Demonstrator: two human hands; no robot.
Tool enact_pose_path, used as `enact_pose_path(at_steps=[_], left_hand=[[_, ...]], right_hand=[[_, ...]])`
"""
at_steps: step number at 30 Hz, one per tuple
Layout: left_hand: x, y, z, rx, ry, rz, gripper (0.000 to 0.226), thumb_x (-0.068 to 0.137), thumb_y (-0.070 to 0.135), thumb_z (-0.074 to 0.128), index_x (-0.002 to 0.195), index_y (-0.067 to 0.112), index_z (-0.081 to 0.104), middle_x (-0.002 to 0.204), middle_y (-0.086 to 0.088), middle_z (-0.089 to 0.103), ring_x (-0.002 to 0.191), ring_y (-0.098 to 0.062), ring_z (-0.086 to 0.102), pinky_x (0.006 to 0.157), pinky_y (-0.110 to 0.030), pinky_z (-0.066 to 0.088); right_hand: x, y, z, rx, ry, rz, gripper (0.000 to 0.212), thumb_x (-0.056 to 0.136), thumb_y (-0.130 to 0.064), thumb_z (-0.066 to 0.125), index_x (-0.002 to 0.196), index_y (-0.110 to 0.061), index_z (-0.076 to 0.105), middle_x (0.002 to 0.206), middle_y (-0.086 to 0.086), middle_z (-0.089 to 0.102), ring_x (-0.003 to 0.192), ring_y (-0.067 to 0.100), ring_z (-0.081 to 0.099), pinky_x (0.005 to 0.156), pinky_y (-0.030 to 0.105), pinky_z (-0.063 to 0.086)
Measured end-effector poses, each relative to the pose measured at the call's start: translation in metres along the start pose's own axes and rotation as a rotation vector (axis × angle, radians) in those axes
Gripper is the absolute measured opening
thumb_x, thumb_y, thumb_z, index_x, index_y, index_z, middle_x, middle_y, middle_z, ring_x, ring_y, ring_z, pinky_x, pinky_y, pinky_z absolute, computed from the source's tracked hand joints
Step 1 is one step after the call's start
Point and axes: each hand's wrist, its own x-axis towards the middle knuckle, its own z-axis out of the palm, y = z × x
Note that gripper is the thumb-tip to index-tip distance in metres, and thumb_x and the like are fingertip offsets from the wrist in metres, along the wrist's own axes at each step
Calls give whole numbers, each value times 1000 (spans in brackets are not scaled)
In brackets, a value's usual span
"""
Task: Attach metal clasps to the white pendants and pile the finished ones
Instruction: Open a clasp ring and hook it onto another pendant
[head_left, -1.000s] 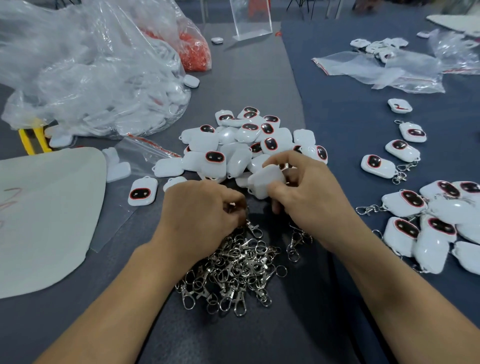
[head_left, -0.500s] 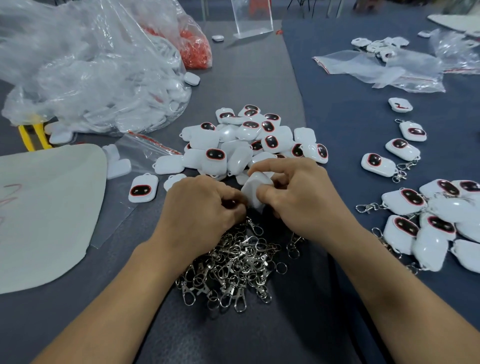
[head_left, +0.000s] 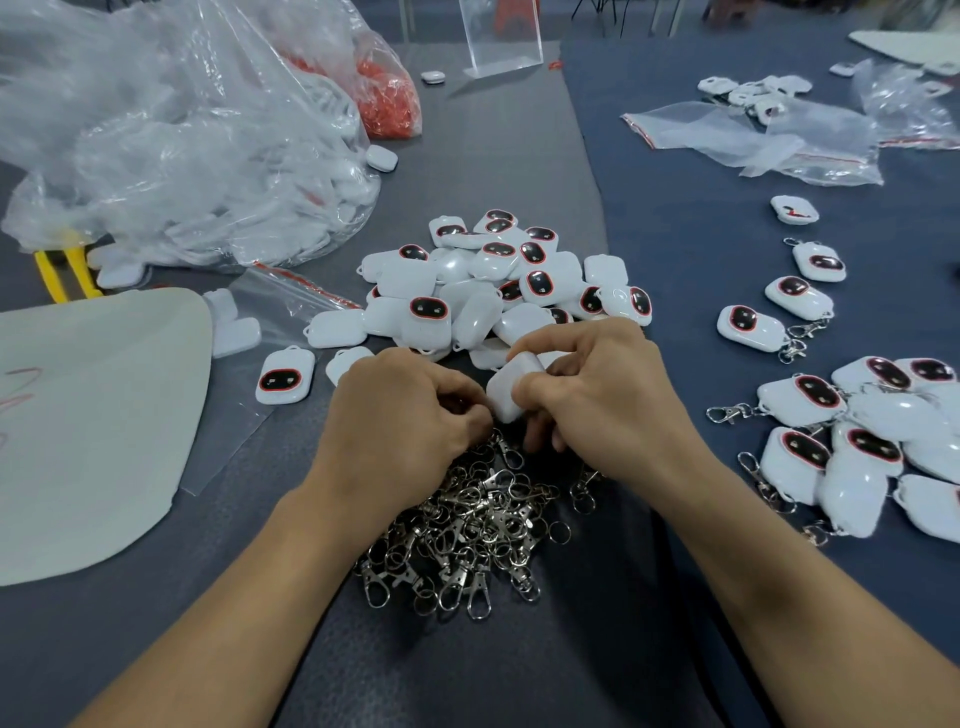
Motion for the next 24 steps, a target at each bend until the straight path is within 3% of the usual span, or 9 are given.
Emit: enact_pose_path(at_steps=[3, 7, 10, 14, 19, 22, 24], left_hand=[[-1, 1, 0, -16, 6, -31, 14, 68, 37, 79, 77, 45, 75, 59, 26, 64, 56, 1, 61, 56, -19, 46], [-3, 3, 1, -12, 35, -47, 10, 67, 34, 85, 70, 39, 77, 61, 28, 64, 58, 2, 62, 55, -20, 47], [-6, 4, 0, -5, 80, -4, 8, 66, 36, 84, 70, 38, 77, 66, 32, 64, 60, 5, 62, 57, -17, 46], [-8, 4, -5, -171, 128, 40, 6, 65, 32, 78, 69, 37, 77, 61, 27, 66, 55, 5, 62, 54, -9, 45], [-2, 5, -6, -521, 109, -23, 16, 73, 15, 85, 74, 31, 81, 64, 12, 74, 54, 0, 64, 53, -16, 49], [-1, 8, -6, -706, 41, -79, 15, 73, 17, 86, 79, 30, 82, 71, 2, 77, 64, -10, 68, 64, -27, 57], [-2, 11, -5, -802, 13, -108, 12, 71, 22, 87, 78, 29, 81, 71, -1, 76, 63, -10, 68, 58, -23, 56]], right_hand=[[0, 3, 3, 56, 4, 27, 25, 76, -5, 67, 82, -29, 74, 55, 8, 70, 45, 20, 66, 44, 19, 46], [3, 5, 3, 157, -17, 96, 16, 75, 0, 67, 81, -15, 68, 59, 15, 71, 50, 40, 66, 43, 26, 46], [4, 3, 1, 281, -48, 149, 14, 79, 9, 66, 84, -4, 64, 63, 20, 71, 43, 31, 64, 39, 25, 42], [6, 0, -5, 446, -68, 219, 13, 82, 11, 62, 83, -2, 64, 65, 19, 70, 39, 25, 60, 37, 22, 40], [6, -4, -10, 626, -75, 300, 16, 85, 9, 55, 81, -3, 65, 62, 16, 66, 38, 18, 56, 36, 22, 38], [7, -4, -11, 704, -79, 320, 16, 84, 9, 53, 84, -1, 65, 63, 19, 64, 38, 16, 54, 36, 22, 38], [6, -4, -11, 747, -99, 322, 15, 82, 9, 53, 84, 0, 65, 62, 20, 63, 38, 15, 53, 35, 21, 38]])
